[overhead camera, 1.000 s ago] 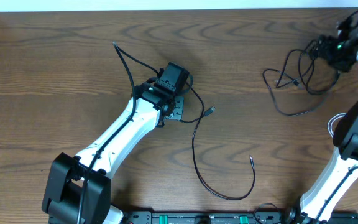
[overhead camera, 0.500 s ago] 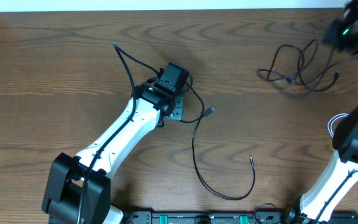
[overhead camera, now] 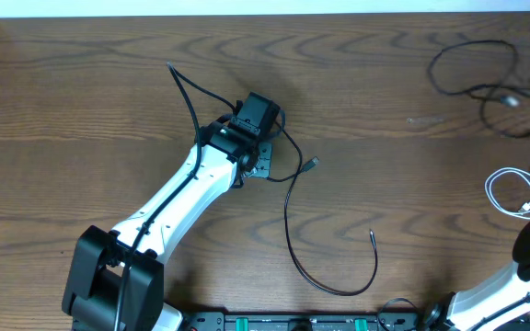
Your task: Untangle cables
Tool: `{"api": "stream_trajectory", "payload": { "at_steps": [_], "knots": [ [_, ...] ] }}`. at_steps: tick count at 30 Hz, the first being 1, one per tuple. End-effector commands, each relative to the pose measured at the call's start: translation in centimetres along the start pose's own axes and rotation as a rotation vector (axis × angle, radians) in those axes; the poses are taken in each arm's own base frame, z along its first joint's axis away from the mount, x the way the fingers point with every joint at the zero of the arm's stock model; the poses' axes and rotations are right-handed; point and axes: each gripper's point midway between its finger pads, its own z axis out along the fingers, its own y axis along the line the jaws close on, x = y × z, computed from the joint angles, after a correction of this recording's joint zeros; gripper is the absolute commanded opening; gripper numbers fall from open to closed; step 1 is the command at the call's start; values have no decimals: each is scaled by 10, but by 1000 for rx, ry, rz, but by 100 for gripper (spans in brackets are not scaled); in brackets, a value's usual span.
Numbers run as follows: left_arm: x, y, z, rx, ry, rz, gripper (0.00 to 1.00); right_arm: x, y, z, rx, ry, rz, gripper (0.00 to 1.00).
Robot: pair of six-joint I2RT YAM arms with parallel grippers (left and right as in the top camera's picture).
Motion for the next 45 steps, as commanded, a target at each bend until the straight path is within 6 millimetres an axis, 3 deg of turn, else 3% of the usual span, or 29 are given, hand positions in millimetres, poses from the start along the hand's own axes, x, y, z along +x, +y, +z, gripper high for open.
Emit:
{"api": "stream_trajectory", "payload": {
  "at_steps": [1,5,9,10,12,13,14,15,19,23,25,27,31,34,37,41,45],
  "knots": [
    [-2,4,-1,-16,-8,-2,29,41,-43,22,127,132,33,1],
    [-2,4,-1,-16,-8,-2,29,88,-73,35,192,278,79,1],
    [-2,4,-1,-16,-8,-2,29,142,-89,48,210,434,123,1],
    [-2,4,-1,-16,-8,-2,29,148,-90,49,211,449,126,3],
    [-2,4,-1,-16,-8,-3,29,168,-92,53,212,501,137,27],
    [-2,4,-1,-16,-8,-3,29,176,-92,54,212,521,141,49],
    [-2,4,-1,-16,-8,-3,29,187,-93,56,213,547,146,80],
    [-2,4,-1,-16,-8,-3,29,193,-91,56,207,560,150,99],
    [-3,4,-1,-15,-11,-10,29,221,-71,57,111,641,191,99],
    [-3,4,-1,-15,-12,-10,29,259,-35,49,-68,769,300,99],
    [-3,4,-1,-15,-12,-10,29,287,-34,42,12,856,485,99],
    [-3,4,-1,-15,-12,-10,29,318,-45,35,210,923,737,99],
    [-3,4,-1,-15,-12,-10,29,354,-41,29,345,985,979,99],
    [-3,4,-1,-15,-12,-10,29,369,-23,23,311,1055,1097,99],
    [-3,4,-1,-15,-12,-10,29,365,-1,20,197,1103,1178,99],
    [-2,4,-1,-15,-11,-10,29,332,41,20,-13,1178,1485,99],
    [-1,5,-1,-18,-3,-9,29,298,59,29,-228,1160,1572,99]
  ]
}}
